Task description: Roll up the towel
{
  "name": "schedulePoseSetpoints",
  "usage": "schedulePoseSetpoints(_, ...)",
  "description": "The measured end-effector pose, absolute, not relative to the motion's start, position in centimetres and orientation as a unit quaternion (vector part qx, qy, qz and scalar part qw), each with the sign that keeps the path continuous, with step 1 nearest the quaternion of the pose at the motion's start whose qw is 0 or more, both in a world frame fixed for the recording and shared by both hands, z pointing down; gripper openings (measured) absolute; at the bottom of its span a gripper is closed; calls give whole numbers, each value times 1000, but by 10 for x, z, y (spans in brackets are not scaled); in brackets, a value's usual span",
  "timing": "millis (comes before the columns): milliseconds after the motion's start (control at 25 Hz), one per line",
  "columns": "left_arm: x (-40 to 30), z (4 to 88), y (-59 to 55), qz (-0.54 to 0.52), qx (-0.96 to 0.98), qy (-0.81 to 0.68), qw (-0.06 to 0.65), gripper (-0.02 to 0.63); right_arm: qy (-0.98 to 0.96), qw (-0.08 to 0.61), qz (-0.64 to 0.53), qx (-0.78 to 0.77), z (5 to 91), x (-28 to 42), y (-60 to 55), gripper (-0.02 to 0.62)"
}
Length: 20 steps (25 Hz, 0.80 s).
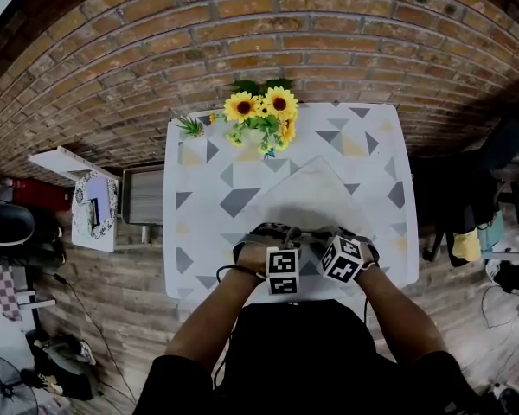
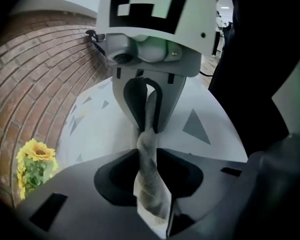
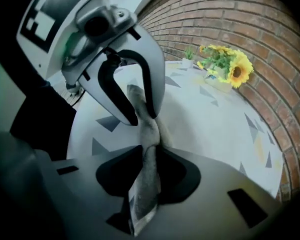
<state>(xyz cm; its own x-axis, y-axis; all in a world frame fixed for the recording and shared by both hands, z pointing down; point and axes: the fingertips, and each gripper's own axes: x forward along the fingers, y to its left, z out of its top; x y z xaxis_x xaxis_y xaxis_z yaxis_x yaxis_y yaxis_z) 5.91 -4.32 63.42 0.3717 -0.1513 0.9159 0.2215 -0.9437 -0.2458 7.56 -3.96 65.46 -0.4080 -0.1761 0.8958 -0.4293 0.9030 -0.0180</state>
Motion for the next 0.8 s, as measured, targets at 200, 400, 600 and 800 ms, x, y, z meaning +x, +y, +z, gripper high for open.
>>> schedulePoseSetpoints(200,60,642,-46,-568,-804,-23,172,161,-831,485,197,187,648,78,-44,75)
schedulePoseSetpoints(400,59,653,-51,-574,-804,-23,153,163,-836,453,255,176,642,73,-35,71)
schedulePoseSetpoints(600,63,649,-43,-567,-816,-43,108,74,-836,454,238,196,636,82,-37,83)
schedulePoseSetpoints(800,60,644,-35,-554,-831,-39,14,67,-853,462,103,222,610,75,-39,159)
